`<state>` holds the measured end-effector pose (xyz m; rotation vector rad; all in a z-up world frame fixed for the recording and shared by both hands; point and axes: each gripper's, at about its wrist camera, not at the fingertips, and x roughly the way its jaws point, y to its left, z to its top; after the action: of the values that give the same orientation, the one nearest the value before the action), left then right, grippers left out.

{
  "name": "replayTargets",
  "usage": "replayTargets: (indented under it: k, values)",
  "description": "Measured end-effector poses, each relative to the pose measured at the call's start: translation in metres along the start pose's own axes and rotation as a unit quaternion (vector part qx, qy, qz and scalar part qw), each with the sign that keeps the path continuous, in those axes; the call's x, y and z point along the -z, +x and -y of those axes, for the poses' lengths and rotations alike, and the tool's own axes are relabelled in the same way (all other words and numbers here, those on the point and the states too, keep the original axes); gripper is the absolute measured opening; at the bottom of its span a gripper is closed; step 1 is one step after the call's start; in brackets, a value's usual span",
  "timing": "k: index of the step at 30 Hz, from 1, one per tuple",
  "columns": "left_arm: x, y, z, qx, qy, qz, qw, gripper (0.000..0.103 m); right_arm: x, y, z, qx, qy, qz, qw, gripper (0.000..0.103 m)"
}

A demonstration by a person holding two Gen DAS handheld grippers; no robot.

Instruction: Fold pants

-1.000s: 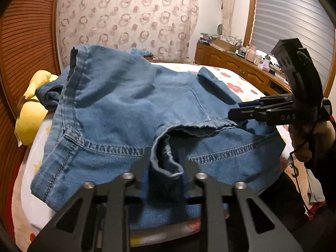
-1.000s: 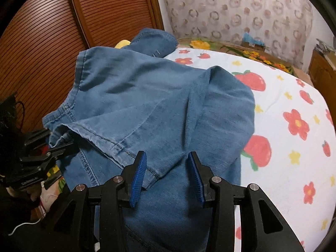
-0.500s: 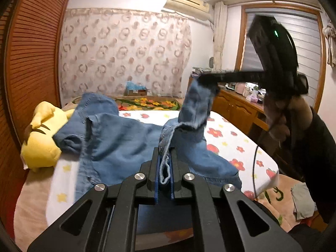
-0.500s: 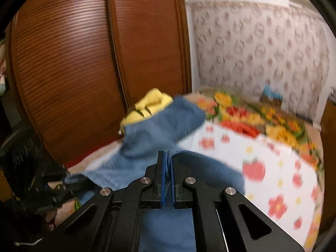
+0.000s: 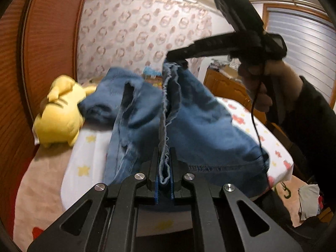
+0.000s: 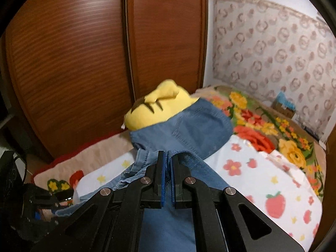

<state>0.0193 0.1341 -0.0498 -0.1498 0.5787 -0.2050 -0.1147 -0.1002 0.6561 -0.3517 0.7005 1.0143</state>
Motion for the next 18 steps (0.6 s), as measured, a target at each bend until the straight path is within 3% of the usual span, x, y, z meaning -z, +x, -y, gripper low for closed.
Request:
replayTargets:
  k: [5, 9, 14, 18]
  values:
    - [0.012, 0.006, -0.011, -0.009, -0.011, -0.016, 0.9998, 0.008, -0.014, 0.047, -0.011, 0.003, -0.008, -0.032, 0.999, 0.004]
    - [0.015, 0.007, -0.011, -0.012, -0.012, -0.022, 0.9996, 0.008, -0.014, 0.045, -0.012, 0.007, -0.004, -0.045, 0.999, 0.004]
    - [0.016, 0.009, -0.009, -0.015, -0.008, -0.028, 0.9995, 0.008, -0.012, 0.031, -0.012, 0.012, -0.003, -0.047, 0.999, 0.039]
    - [0.015, 0.01, -0.008, -0.021, -0.009, -0.032, 0.9992, 0.013, 0.012, 0.004, 0.004, 0.015, 0.013, -0.027, 0.999, 0.043]
